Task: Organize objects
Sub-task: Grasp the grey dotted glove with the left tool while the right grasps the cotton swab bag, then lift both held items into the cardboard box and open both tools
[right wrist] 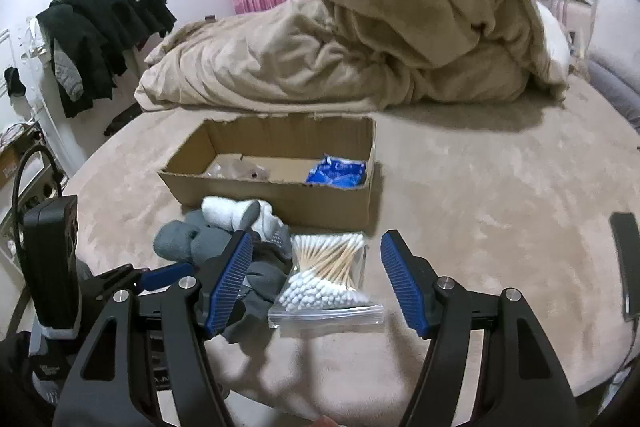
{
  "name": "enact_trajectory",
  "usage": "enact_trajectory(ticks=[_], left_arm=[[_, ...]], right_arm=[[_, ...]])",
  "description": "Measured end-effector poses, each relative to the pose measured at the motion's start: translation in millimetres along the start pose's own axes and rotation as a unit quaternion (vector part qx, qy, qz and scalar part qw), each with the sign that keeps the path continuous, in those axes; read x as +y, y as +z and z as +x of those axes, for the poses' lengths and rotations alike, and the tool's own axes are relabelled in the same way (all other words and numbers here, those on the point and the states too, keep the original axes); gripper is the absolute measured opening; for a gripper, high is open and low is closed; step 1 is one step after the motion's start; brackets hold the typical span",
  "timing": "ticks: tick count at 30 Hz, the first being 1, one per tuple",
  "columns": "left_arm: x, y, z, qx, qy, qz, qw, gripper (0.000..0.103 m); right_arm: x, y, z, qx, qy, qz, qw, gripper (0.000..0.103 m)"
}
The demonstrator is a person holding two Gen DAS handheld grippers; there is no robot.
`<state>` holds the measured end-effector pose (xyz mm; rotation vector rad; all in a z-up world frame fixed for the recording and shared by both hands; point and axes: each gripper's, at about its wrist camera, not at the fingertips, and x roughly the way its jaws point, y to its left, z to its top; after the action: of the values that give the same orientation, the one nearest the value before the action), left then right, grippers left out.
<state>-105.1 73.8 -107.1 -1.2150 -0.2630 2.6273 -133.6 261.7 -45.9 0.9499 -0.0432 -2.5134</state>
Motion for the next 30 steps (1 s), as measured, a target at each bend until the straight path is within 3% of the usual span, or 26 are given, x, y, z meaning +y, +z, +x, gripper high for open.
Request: enact_trajectory(ticks=[5,13,14,17,20,26,30], left_arm=[[1,-6,14,0.017,-0.012,-0.004,0.9998,0.070],[0,-11,28,0.018,-0.028,-0.007,0.9994,0.069],[0,-11,28,0.018,-0.028,-0.005,0.9994,0.064],[-3,-12,28,0.018,-0.038,-0.003,0.9991,0.054],[-4,-13,26,0.016,-0.042,0.000,0.9990,0.045],[-7,-12,17,0.011,-0.051,0.000,0.9987,0.031],[-13,-9,3,-0.005,-0.056,0.008,0.9984,0.027]], right_arm=[[-9,-8,28,0.030,-0.004,0.015,0.999,0.070],[-12,-27,68,0.083,-0.005,0.017,0.996,0.070],[-13,-28,71,0.088,-0.005,0.017,0.996,0.070],[-14,-33,79,0.101,-0.002,0.016,0.995,0.056],[-10,-34,75,0.100,0.000,0.006,0.995,0.048],[-9,-36,62,0.090,-0.001,0.006,0.996,0.046],[-7,-36,48,0.077,0.004,0.011,0.997,0.045]])
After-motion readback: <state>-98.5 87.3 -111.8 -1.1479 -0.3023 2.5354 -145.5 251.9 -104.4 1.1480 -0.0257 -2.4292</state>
